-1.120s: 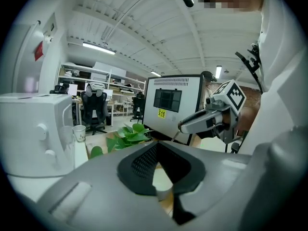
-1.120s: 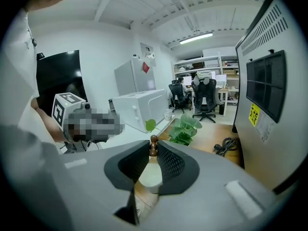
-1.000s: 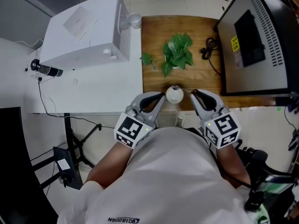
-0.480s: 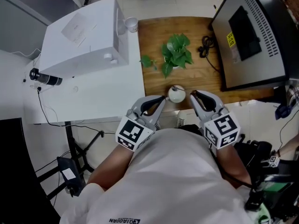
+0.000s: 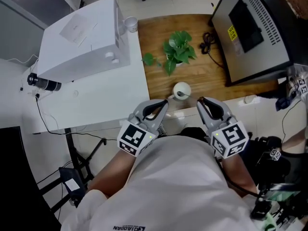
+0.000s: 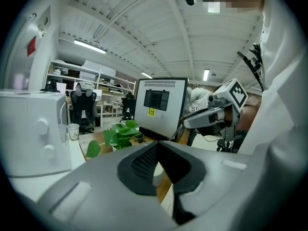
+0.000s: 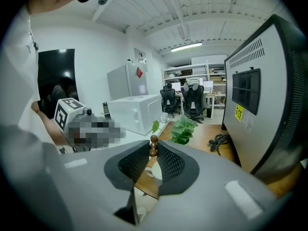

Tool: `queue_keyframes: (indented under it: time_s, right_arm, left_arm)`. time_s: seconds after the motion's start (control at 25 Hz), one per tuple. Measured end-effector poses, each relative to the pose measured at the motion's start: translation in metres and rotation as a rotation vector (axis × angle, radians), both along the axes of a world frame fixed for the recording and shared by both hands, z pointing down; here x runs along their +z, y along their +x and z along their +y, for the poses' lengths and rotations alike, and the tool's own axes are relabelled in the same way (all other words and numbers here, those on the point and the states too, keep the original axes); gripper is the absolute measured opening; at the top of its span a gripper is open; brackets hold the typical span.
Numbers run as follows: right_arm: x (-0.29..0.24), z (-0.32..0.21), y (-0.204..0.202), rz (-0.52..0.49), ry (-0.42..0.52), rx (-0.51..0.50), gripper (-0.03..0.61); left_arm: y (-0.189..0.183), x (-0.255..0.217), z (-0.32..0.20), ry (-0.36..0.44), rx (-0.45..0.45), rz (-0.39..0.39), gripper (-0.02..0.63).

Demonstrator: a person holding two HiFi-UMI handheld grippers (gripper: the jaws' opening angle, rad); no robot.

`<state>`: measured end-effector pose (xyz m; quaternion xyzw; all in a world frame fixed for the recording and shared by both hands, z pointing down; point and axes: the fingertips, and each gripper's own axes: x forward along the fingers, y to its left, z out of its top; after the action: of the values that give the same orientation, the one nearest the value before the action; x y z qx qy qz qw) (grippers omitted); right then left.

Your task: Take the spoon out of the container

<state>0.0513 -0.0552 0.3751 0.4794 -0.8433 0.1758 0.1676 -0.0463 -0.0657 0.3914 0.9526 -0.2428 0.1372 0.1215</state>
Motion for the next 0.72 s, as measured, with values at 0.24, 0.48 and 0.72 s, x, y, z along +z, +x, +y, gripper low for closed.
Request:
queue_keyframes:
  time_s: [0.24, 0.48, 0.72]
  right_arm:
    - [-0.014, 0.016, 0.009, 0.000, 0.038, -0.044, 0.055]
    - [-0.024, 0.049, 0.044, -0.005, 0.065, -0.089, 0.055]
    - [-0.018, 0.094, 0.074, -0.029, 0.066, -0.137, 0.055]
  left_arm:
    - [0.010, -0.010, 0.022, 0.034, -0.042, -0.001, 0.005]
    - [0.035, -0.014, 0.054, 0.043, -0.125, 0.001, 0.005]
    - [0.063, -0.017, 0.102, 0.053, -0.189, -0.014, 0.005]
